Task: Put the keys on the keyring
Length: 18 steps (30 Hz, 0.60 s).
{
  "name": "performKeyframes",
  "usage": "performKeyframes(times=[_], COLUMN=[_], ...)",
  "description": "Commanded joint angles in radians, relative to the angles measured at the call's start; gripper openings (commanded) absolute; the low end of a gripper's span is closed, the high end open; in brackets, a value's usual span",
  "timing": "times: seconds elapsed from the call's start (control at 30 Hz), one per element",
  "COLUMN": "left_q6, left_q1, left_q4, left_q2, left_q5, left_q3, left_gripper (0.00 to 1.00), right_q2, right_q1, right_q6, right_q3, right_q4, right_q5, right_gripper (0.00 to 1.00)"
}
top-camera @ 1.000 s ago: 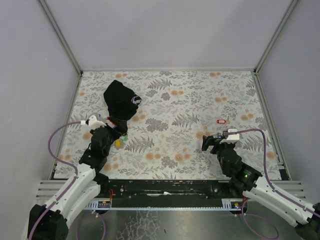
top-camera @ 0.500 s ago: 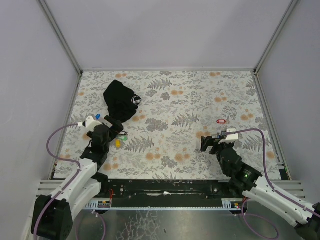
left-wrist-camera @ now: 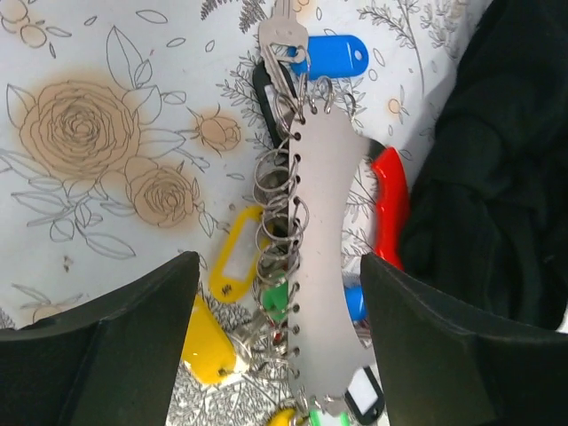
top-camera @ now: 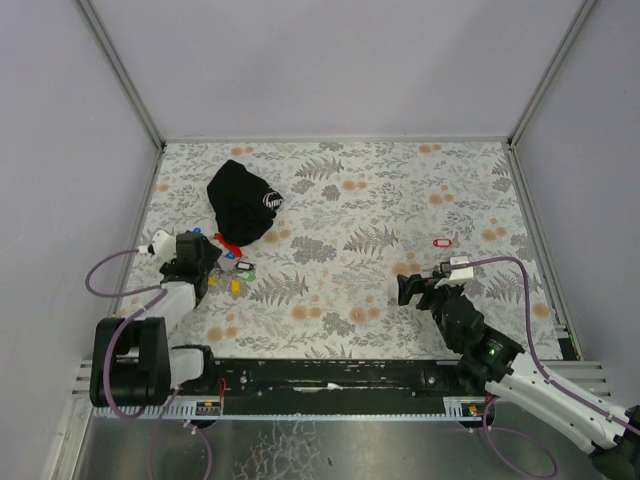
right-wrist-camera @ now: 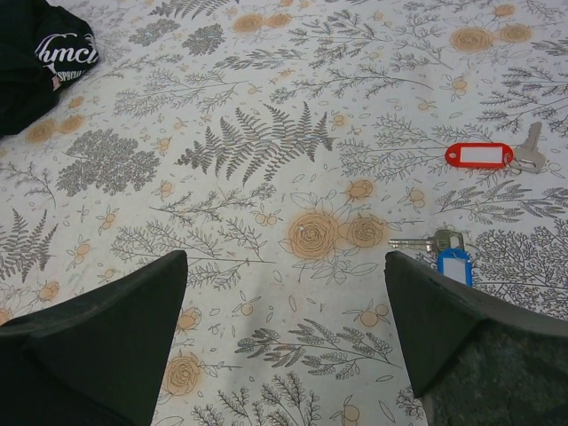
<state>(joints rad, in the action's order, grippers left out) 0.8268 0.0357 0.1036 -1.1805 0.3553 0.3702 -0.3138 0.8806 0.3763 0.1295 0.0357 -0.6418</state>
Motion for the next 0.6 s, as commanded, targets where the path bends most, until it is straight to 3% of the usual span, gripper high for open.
performKeyframes(times=[0.0,0.33,0.5,0.57], left_q6=[0.008,0.019,0.073,0.080], left_q1=[0.019,0.001,-0.153,-0.239], left_q4=[0.022,0.007,0.021,-0.020], left_q2=[-0.088,-0.112,-0.036,-0.008], left_q5=[-0.005,-0.240,-0.259,-0.223], left_q3=[0.070,0.008,-0.076,-0.070], left_gripper=[0.70,0.45,0.36,0.28], right_q2=[0.017,0.045,0.059,0.057], right_q1=[-0.004,-0.003,-0.004,-0.004], right_q6=[0.002,0.003,0.004,0.004], right_q3=[0.013,0.019,0.014,0.018], right_q4=[0.043,0.025,0.024,0.023], right_q5=[0.018,0.029,0.032,0.034], right_gripper=[0.99,0.99,0.99,0.99])
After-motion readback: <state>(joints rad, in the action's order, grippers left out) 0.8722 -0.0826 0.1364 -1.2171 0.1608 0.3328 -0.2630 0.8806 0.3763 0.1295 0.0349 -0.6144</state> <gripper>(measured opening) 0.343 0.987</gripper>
